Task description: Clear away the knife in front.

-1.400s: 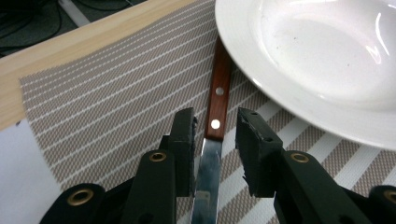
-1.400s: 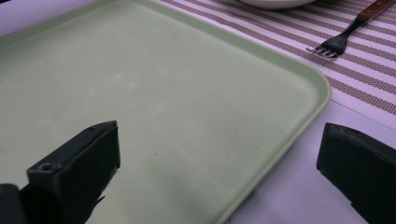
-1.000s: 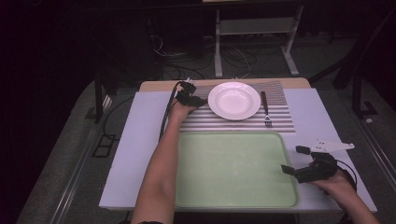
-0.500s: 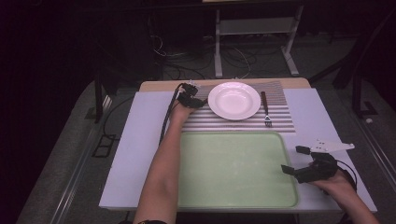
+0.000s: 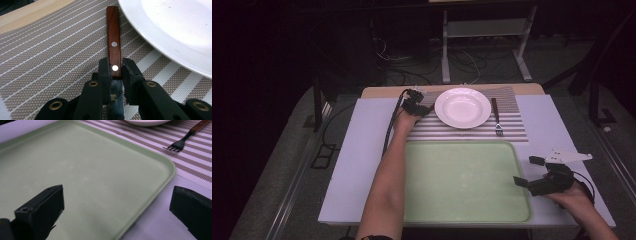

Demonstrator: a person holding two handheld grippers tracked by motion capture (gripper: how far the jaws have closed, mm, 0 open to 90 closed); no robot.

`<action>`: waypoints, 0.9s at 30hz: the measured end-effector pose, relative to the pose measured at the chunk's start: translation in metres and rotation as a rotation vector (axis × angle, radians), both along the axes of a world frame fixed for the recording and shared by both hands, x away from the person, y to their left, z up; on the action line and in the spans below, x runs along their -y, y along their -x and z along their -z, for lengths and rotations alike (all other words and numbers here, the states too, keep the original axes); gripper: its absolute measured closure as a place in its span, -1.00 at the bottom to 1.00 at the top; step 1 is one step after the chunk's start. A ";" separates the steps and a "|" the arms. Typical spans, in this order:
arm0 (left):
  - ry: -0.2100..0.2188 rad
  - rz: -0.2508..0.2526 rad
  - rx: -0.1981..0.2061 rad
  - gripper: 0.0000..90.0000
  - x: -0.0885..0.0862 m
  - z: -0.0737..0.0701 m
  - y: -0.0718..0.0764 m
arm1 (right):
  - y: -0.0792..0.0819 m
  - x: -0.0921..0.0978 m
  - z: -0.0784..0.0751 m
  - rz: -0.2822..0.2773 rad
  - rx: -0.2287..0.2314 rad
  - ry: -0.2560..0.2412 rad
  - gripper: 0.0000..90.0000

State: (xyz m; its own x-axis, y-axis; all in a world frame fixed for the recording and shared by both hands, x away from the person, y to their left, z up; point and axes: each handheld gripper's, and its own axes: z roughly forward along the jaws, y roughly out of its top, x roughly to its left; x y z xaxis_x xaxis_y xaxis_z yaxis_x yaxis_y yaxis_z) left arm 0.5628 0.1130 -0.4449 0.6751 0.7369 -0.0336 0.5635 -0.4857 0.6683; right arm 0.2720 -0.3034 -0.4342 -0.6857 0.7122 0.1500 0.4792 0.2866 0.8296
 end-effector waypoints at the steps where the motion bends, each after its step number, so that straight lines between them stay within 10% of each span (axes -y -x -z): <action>1: 0.002 -0.002 -0.002 0.72 -0.001 -0.001 0.000 | 0.000 0.000 0.000 0.000 -0.001 0.001 -1.00; 27: 0.058 -0.053 -0.035 0.72 -0.050 -0.043 0.059 | 0.002 -0.002 -0.002 -0.010 0.005 -0.015 -1.00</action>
State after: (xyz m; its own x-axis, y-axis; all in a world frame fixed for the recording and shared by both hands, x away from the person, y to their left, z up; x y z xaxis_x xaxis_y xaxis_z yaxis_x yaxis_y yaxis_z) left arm 0.5039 0.1634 -0.4017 0.6331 0.7675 -0.1002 0.6105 -0.4156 0.6742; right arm 0.2699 -0.3014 -0.4322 -0.6933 0.7033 0.1573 0.4725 0.2788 0.8361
